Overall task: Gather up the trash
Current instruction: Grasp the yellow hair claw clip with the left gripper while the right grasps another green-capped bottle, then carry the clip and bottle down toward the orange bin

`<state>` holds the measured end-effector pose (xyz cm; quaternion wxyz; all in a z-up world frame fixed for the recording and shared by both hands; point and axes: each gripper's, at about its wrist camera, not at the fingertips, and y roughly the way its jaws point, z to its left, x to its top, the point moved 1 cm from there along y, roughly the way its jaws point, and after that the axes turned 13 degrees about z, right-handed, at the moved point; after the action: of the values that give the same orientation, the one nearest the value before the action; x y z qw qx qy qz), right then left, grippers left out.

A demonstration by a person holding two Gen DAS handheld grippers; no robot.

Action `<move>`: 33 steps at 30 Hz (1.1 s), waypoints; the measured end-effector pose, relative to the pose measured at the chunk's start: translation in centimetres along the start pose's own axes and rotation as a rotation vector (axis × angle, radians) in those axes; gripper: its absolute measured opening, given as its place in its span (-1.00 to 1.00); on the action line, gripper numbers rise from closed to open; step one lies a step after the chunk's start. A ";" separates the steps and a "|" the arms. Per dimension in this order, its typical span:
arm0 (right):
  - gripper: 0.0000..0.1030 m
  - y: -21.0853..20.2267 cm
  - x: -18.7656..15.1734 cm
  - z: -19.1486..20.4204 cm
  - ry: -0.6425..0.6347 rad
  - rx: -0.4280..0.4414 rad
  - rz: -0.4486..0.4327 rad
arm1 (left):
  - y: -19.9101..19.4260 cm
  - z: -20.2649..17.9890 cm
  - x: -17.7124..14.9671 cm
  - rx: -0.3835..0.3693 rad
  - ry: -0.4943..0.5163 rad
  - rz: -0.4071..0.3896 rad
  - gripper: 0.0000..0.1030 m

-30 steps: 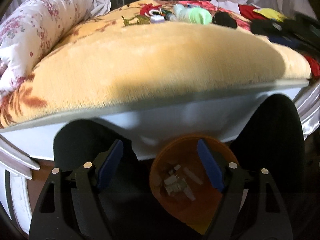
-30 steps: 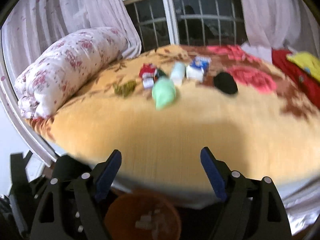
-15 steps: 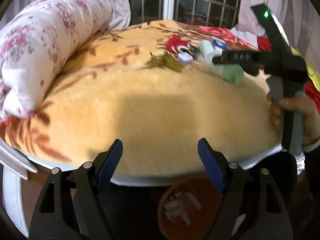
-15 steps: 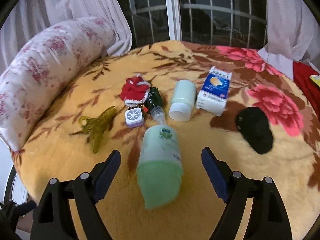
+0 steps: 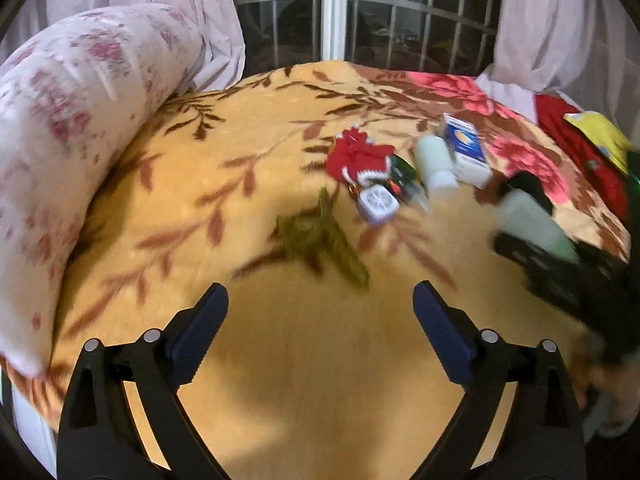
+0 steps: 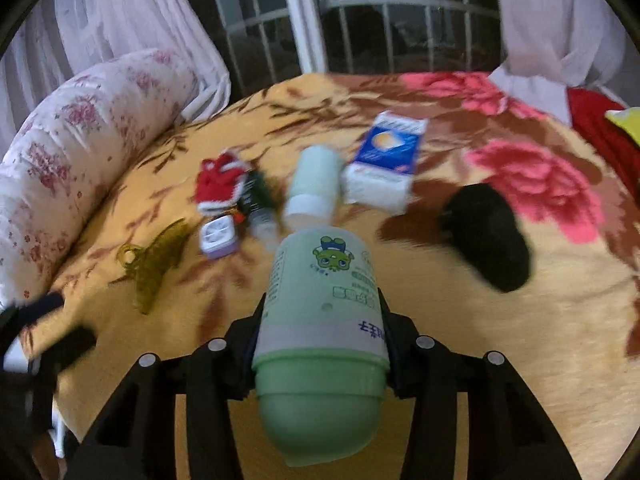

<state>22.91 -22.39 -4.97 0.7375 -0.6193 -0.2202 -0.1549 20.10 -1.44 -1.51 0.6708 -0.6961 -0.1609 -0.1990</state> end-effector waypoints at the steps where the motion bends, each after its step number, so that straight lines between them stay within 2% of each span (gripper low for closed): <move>1: -0.08 0.0 0.0 -0.7 0.012 -0.004 -0.001 | 0.9 -0.2 1.0 -0.001 -0.015 0.016 0.77; 7: -0.08 1.5 -0.3 -5.2 0.159 0.117 0.034 | 6.0 0.0 4.4 0.059 -0.103 0.101 0.77; 9: -0.08 1.4 -0.4 -4.6 0.131 0.098 0.022 | 8.1 0.7 4.4 0.065 -0.164 0.160 0.44; 10: -0.08 1.4 -0.4 -4.3 0.115 0.088 0.016 | 8.4 1.0 4.4 0.064 -0.180 0.160 0.34; 11: -0.08 1.4 -0.5 -4.0 0.104 0.082 0.012 | 8.2 1.3 4.4 0.055 -0.187 0.142 0.07; 12: -0.08 1.4 -0.5 -3.9 0.094 0.078 0.008 | 8.0 1.3 4.5 0.047 -0.186 0.124 -0.09; 13: -0.08 1.4 -0.6 -3.9 0.091 0.078 0.002 | 8.0 1.3 4.6 0.052 -0.183 0.117 -0.14; 16: -0.08 1.5 -0.6 -4.0 0.100 0.091 -0.001 | 8.0 1.2 4.6 0.056 -0.177 0.106 -0.16; 21: -0.08 1.4 -0.8 -4.1 0.101 0.082 -0.008 | 6.5 2.0 4.0 -0.020 -0.211 0.037 -0.16; 23: -0.08 1.3 -0.9 -4.1 0.101 0.084 -0.011 | 5.6 1.8 3.7 -0.019 -0.207 0.009 -0.16; 27: -0.08 1.2 -1.0 -4.1 0.104 0.083 -0.015 | 2.7 1.2 1.8 -0.021 -0.174 -0.038 -0.17; 29: -0.08 0.9 -1.1 -4.2 0.114 0.078 -0.019 | 0.6 1.2 -0.1 -0.081 -0.170 -0.056 -0.17; 33: -0.08 -1.0 -2.6 -3.7 0.129 0.053 -0.046 | -3.4 0.2 -3.8 -0.074 -0.119 -0.105 -0.17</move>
<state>20.69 -26.33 -6.02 0.7624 -0.5833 -0.1903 -0.2054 15.09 -0.90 -0.43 0.6224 -0.7217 -0.2292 -0.1982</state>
